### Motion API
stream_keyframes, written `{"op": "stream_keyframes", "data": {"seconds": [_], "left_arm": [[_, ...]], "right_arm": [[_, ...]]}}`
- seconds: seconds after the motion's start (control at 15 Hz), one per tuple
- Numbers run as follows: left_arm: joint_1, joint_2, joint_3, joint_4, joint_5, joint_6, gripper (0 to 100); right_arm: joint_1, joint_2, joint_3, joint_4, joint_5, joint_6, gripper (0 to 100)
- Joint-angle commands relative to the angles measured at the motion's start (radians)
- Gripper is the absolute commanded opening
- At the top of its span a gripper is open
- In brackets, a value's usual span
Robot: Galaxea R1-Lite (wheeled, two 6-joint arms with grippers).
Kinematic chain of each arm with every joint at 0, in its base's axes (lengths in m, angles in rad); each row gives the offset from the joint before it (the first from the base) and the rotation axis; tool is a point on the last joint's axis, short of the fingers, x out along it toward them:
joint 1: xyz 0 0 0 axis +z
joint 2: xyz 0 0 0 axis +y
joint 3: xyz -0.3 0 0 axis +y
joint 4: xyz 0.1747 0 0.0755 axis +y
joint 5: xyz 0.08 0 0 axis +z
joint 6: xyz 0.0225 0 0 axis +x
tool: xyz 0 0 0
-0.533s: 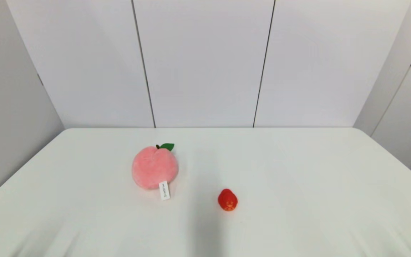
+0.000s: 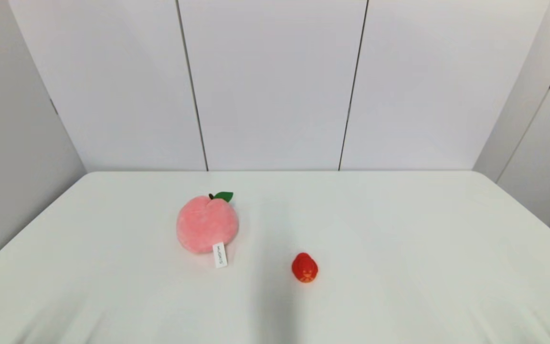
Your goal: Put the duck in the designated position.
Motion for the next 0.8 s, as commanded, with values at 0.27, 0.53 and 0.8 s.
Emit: {"op": "stream_keyframes", "data": {"seconds": [0.27, 0.53, 0.8], "left_arm": [[0.000, 0.001, 0.000, 0.000, 0.000, -0.001, 100], [0.000, 0.001, 0.000, -0.002, 0.024, -0.046, 100], [0.000, 0.033, 0.000, -0.002, 0.024, -0.055, 100]], "right_arm": [[0.000, 0.001, 0.000, 0.001, 0.000, 0.000, 100], [-0.001, 0.001, 0.000, 0.001, 0.000, 0.000, 100], [-0.001, 0.001, 0.000, -0.001, 0.000, 0.000, 100]]}}
